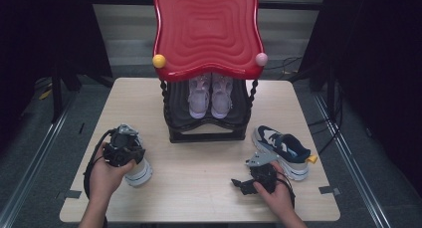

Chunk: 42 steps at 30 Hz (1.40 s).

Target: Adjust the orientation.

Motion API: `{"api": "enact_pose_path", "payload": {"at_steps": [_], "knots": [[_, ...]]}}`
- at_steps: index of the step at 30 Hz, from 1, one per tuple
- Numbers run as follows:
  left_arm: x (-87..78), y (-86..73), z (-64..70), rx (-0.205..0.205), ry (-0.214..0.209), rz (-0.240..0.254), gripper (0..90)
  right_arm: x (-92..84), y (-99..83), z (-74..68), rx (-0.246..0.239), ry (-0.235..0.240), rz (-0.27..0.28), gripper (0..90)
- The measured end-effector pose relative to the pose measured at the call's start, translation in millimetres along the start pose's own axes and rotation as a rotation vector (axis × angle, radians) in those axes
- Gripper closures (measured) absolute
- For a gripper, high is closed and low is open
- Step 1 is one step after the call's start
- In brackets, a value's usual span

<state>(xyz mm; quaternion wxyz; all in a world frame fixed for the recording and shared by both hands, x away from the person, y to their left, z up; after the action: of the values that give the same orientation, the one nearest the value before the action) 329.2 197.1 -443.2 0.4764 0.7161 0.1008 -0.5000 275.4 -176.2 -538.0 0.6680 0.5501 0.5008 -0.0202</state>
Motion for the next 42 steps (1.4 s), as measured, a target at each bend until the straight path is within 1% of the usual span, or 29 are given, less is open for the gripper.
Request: {"api": "enact_pose_path", "payload": {"at_steps": [1, 2, 3, 4, 6, 7, 8, 10, 12, 14, 16, 18, 19, 21, 22, 24, 26, 27, 28, 29, 31, 32, 34, 36, 37, 38, 39, 41, 42], "knots": [[0.9, 2.6, 3.1, 0.01, 0.009, 0.0, 83.1, 0.0, 0.0, 0.0, 0.0, 0.0, 0.0, 12.7], [-0.2, 6.4, 4.9, 0.02, 0.012, 0.019, 88.0, 0.0, 0.0, 0.0, 0.0, 0.0, 0.0, 12.7], [-1.5, 10.9, 6.5, 0.007, -0.021, 0.052, 90.0, 0.0, 0.0, 0.0, 0.0, 0.0, 0.0, 12.7], [-2.3, 15.3, 8.3, 0.011, -0.036, 0.062, 90.0, 0.0, 0.0, 0.0, 0.0, 0.0, 0.0, 12.7], [-0.1, 21.0, 11.6, 0.025, -0.039, 0.04, 90.0, 0.0, 0.0, 0.0, 0.0, 0.0, 0.0, 12.7], [1.6, 22.2, 12.6, 0.026, -0.053, 0.036, 90.0, 0.0, 0.0, 0.0, 0.0, 0.0, 0.0, 12.7], [3.2, 22.4, 13.4, 0.026, -0.051, 0.028, 90.0, 0.0, 0.0, 0.0, 0.0, 0.0, 0.0, 12.7], [4.7, 20.2, 13.7, 0.045, -0.048, 0.014, 88.2, 0.0, 0.0, 0.0, -0.001, 0.0, 0.0, 12.7], [4.8, 16.3, 13.2, 0.039, -0.062, 0.015, 81.6, 0.0, -0.1, -0.1, 0.0, 0.0, 0.0, 12.7], [3.0, 12.7, 11.9, 0.027, -0.074, 0.028, 70.5, 0.0, 0.0, -0.1, 0.0, 0.0, 0.0, 12.7], [-0.8, 8.5, 7.9, 0.029, -0.076, 0.017, 59.5, -0.1, -0.1, -0.2, 0.002, 0.0, -0.001, 12.7], [-5.3, 5.1, 4.2, 0.024, -0.093, 0.02, 49.6, -0.1, -0.1, -0.3, 0.0, 0.0, -0.001, 12.7], [-7.7, 3.5, 2.0, 0.021, -0.092, 0.019, 46.0, -0.1, -0.1, -0.3, 0.001, 0.001, -0.001, 12.7], [-13.9, 1.6, -1.3, 0.034, -0.083, 0.021, 40.8, -0.1, -0.1, -0.3, 0.001, 0.0, -0.001, 12.7], [-17.5, 1.2, -2.2, 0.034, -0.091, 0.031, 39.0, -0.1, -0.1, -0.3, 0.001, 0.001, -0.001, 12.7], [-23.0, -0.1, -3.6, 0.034, -0.112, 0.02, 37.1, -0.1, -0.1, -0.3, 0.001, 0.001, -0.001, 12.7], [-26.8, -1.7, -6.3, 0.054, -0.11, -0.003, 35.4, -0.1, -0.1, -0.2, 0.0, 0.001, -0.001, 12.7], [-28.0, -2.4, -6.4, 0.059, -0.119, -0.004, 34.1, -0.1, -0.1, -0.3, 0.0, 0.0, -0.001, 12.7], [-28.4, -3.3, -5.7, 0.069, -0.142, -0.018, 34.2, -0.1, -0.1, -0.3, 0.0, 0.0, 0.0, 12.7], [-27.9, -3.9, -5.0, 0.079, -0.136, -0.024, 33.9, -0.1, -0.1, -0.3, 0.0, 0.0, -0.001, 12.7], [-26.5, -6.3, -2.4, 0.12, -0.146, -0.055, 34.3, -0.1, -0.1, -0.3, 0.0, 0.001, 0.0, 12.7], [-25.5, -7.4, -1.2, 0.129, -0.152, -0.069, 34.7, -0.1, -0.1, -0.3, 0.0, 0.0, -0.001, 12.7], [-21.7, -10.7, -0.1, 0.174, -0.149, -0.102, 35.1, -0.1, -0.1, -0.3, 0.0, 0.0, -0.001, 12.7], [-15.5, -14.4, 1.1, 0.182, -0.157, -0.118, 36.6, -0.1, -0.1, -0.3, 0.001, 0.0, -0.001, 12.7], [-13.1, -16.3, 1.3, 0.191, -0.15, -0.129, 42.2, -0.1, -0.1, -0.3, 0.001, 0.0, -0.001, 12.7], [-11.9, -16.8, 1.2, 0.2, -0.139, -0.133, 52.0, -0.1, -0.1, -0.3, 0.0, 0.0, -0.001, 12.7], [-11.5, -16.5, 0.9, 0.197, -0.132, -0.13, 56.2, -0.1, -0.1, -0.3, 0.0, 0.0, -0.001, 12.7], [-12.1, -13.9, 0.1, 0.156, -0.155, -0.13, 66.4, -0.1, -0.1, -0.3, 0.001, 0.001, -0.001, 12.7], [-12.1, -11.8, 0.0, 0.142, -0.15, -0.126, 68.5, -0.1, -0.1, -0.2, 0.0, 0.001, -0.001, 12.7]]}}
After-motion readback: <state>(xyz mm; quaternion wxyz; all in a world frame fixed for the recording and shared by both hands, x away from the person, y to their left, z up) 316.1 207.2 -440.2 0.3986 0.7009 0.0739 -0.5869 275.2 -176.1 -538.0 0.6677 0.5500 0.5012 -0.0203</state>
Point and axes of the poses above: each handheld gripper's, and its own axes: x roughly forward along the jaws, y roughly out of its top, z roughly to its right, the point moved 4 cm from there along x, roughly forward along the jaws, and after that the axes turned 6 degrees about x, right-handed, at the moved point
